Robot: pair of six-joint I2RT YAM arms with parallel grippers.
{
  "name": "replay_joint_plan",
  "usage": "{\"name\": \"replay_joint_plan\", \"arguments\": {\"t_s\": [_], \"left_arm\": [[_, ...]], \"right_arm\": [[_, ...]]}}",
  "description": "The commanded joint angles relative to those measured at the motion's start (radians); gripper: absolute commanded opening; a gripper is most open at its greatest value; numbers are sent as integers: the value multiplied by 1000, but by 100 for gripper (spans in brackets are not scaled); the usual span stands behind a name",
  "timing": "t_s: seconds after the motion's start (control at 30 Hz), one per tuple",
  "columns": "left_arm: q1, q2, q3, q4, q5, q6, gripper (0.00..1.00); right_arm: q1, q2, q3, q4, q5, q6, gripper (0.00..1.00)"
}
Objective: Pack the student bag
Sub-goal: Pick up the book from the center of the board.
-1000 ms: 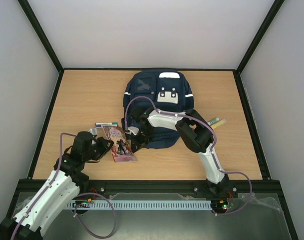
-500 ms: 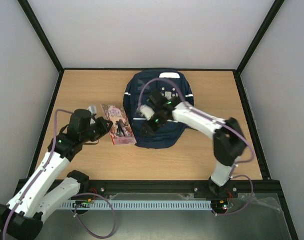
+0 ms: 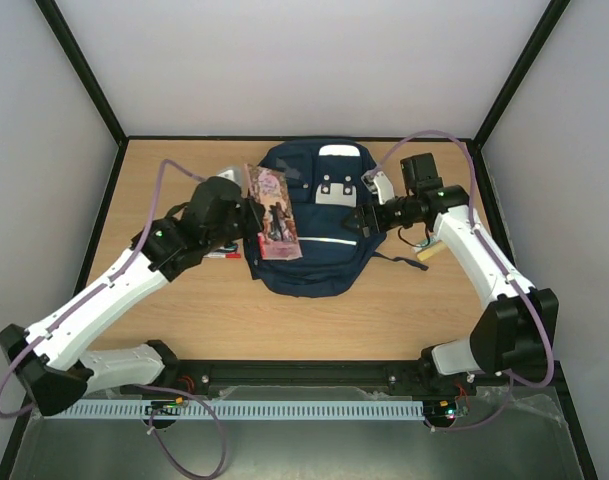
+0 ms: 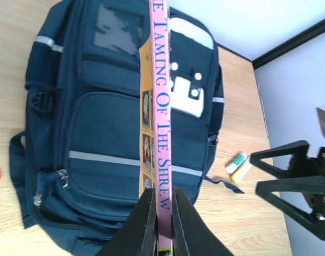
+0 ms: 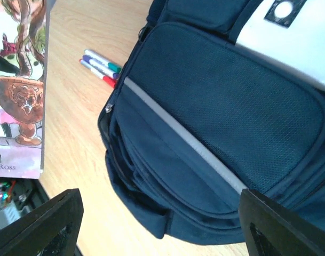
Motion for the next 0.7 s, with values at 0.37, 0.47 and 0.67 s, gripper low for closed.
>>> {"name": "replay_joint_plan", "arguments": {"t_s": [0.37, 0.47, 0.67], "left_arm": [[-200, 48, -31, 356, 70, 172, 2], [-115, 12, -86, 426, 211, 260, 2], [175, -14, -210, 729, 784, 212, 3]], "right_arm": [[-95, -179, -129, -24, -201, -16, 99], [-201, -202, -155, 68, -212, 68, 99], [-291, -146, -110, 35, -475, -5, 99]]}}
